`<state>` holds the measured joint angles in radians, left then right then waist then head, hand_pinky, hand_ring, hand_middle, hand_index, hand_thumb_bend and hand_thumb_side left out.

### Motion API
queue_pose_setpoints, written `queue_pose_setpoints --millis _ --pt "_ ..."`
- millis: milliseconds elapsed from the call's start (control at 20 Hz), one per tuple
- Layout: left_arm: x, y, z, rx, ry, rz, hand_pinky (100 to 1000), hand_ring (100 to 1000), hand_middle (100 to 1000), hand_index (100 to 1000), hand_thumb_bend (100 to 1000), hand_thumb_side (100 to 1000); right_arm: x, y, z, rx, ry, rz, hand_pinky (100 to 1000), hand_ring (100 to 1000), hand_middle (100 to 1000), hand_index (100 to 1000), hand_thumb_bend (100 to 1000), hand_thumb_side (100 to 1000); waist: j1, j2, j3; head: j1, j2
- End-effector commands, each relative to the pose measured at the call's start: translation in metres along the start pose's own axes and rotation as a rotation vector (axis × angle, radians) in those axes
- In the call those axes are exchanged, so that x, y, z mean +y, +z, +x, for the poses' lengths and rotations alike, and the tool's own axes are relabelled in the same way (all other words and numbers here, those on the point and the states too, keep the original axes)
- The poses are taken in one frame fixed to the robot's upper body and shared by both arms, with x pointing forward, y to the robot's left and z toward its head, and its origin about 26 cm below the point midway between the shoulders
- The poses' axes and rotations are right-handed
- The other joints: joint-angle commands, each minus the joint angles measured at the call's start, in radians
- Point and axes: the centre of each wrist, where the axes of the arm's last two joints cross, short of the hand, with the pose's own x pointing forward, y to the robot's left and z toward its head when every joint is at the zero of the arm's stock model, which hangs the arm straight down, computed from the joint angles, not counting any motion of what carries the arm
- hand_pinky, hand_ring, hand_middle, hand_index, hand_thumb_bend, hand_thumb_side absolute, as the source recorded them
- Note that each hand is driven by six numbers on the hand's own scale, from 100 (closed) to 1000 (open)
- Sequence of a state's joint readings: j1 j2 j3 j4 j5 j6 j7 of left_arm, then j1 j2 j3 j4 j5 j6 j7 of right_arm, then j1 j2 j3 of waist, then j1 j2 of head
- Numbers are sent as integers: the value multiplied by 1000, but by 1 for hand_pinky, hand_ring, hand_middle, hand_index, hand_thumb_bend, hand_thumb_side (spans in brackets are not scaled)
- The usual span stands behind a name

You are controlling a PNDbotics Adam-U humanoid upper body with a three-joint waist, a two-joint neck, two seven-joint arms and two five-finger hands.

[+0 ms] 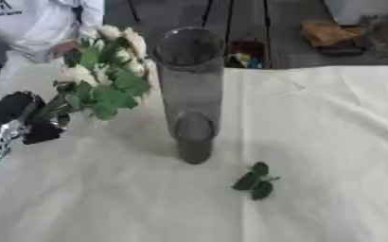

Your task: Arrange flowers into the vase.

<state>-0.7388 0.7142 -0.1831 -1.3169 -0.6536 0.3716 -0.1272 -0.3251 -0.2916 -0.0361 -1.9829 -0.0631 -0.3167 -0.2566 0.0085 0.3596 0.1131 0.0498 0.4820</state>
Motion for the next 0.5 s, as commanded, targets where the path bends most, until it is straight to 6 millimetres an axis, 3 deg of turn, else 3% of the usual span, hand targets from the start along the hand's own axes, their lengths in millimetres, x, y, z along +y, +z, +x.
queue_pose_setpoints --millis 50,200,400,500 --pt "36 3 2 4 34 119 100 100 100 100 100 608 -1 -4 5 -19 -5 -2 696 613 588 741 100 1000 1 -24 4 -4 -3" --pt "48 6 10 -14 116 199 100 100 100 100 100 653 -1 -3 5 -17 -4 -2 697 613 588 741 100 1000 0 -25 7 -3 -4" --pt "53 9 15 -31 182 249 100 100 100 100 100 651 -1 -3 5 -15 -3 -2 697 613 588 741 100 1000 1 -25 7 -1 -5" --pt "68 11 24 -61 249 327 100 100 100 100 100 612 -1 -2 5 -11 -3 0 699 614 587 742 100 1000 2 -27 8 -1 -5"
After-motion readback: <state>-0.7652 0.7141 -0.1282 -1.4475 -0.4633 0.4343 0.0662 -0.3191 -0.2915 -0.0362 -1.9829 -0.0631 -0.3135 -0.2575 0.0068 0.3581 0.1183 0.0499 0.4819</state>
